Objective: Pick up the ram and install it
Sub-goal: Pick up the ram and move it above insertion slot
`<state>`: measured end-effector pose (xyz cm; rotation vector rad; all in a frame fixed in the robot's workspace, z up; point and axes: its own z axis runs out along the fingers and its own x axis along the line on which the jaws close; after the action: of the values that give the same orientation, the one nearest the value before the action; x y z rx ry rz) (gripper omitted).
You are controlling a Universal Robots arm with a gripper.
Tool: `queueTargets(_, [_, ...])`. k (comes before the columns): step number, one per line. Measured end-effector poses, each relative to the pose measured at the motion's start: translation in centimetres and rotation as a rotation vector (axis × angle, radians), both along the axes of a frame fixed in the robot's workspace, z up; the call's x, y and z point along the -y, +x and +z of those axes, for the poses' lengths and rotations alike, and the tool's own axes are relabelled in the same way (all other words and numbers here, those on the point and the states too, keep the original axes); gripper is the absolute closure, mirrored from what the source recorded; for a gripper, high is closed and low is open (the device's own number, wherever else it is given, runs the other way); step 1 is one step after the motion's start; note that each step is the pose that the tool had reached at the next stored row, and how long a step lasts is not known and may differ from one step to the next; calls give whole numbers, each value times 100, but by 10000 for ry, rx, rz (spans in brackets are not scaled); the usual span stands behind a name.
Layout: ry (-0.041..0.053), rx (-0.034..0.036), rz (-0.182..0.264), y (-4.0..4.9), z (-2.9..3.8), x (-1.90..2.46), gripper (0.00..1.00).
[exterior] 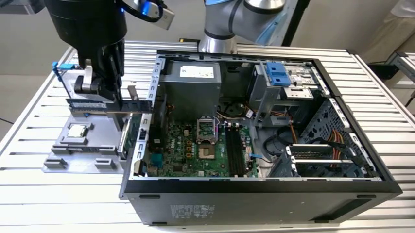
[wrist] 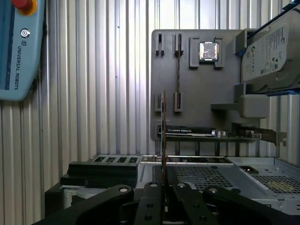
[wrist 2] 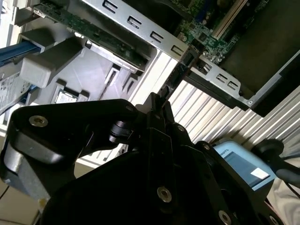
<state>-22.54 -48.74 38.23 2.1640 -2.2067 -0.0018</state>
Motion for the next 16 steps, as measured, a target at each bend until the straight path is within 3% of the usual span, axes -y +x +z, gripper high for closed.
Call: queueTargets(16, [1, 0, 0, 130, 0, -1, 100])
